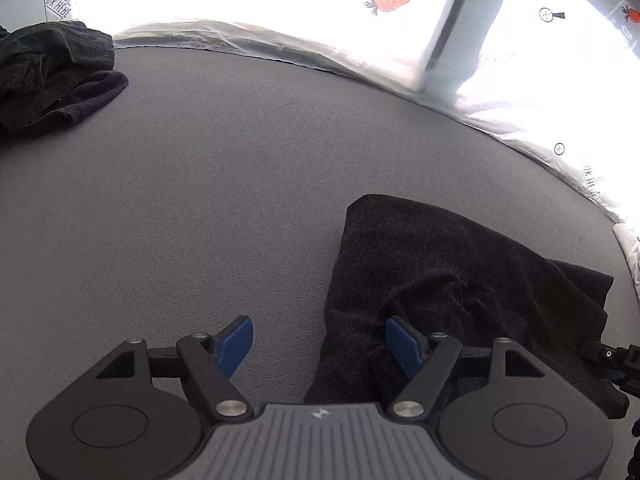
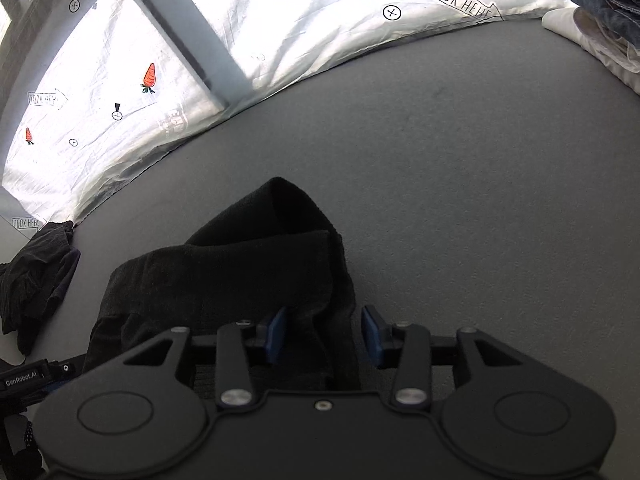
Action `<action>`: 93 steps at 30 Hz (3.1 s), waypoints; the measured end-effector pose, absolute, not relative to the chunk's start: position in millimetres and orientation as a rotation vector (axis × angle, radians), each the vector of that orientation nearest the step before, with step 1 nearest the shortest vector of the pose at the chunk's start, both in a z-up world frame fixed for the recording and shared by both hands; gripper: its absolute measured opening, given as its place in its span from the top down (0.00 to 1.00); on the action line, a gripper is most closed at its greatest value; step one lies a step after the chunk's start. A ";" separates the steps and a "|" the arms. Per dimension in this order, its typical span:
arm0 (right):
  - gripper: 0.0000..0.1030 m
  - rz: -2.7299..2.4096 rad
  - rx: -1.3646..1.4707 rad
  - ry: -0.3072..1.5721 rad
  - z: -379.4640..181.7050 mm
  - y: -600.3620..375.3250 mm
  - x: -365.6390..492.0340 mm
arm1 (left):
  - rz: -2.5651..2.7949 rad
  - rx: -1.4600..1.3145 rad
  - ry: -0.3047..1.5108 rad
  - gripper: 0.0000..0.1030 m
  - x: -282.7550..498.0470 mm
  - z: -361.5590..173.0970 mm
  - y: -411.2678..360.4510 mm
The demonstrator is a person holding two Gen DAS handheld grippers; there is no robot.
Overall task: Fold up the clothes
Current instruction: 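Grasp the folded sweater with both tools and lift it, then carry the sweater with both tools onto the clothes stack and release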
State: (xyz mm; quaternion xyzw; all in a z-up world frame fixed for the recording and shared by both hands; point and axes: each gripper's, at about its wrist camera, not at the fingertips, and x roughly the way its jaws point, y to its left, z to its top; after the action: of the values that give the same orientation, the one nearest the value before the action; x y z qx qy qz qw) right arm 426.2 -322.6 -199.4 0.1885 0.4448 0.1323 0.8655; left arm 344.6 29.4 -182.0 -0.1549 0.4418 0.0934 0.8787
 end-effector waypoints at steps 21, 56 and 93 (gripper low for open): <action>0.49 0.325 0.380 0.946 -203.6 -310.8 441.6 | 0.010 -0.353 0.982 0.29 377.1 -198.4 19.5; 0.81 0.168 0.331 0.701 -75.1 -271.8 295.5 | -0.559 -0.444 0.711 0.85 292.1 -101.0 -31.7; 0.81 0.193 0.410 0.272 -1.0 -757.8 273.8 | -0.602 -0.308 0.496 0.85 314.6 -1.0 -544.8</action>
State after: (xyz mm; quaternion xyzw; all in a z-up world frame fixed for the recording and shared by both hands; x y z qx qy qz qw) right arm 273.8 -757.8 -1.0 0.2026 0.1346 0.0953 0.9653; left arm 314.6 -544.8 -1.0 -0.1495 0.2406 -0.2922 0.9134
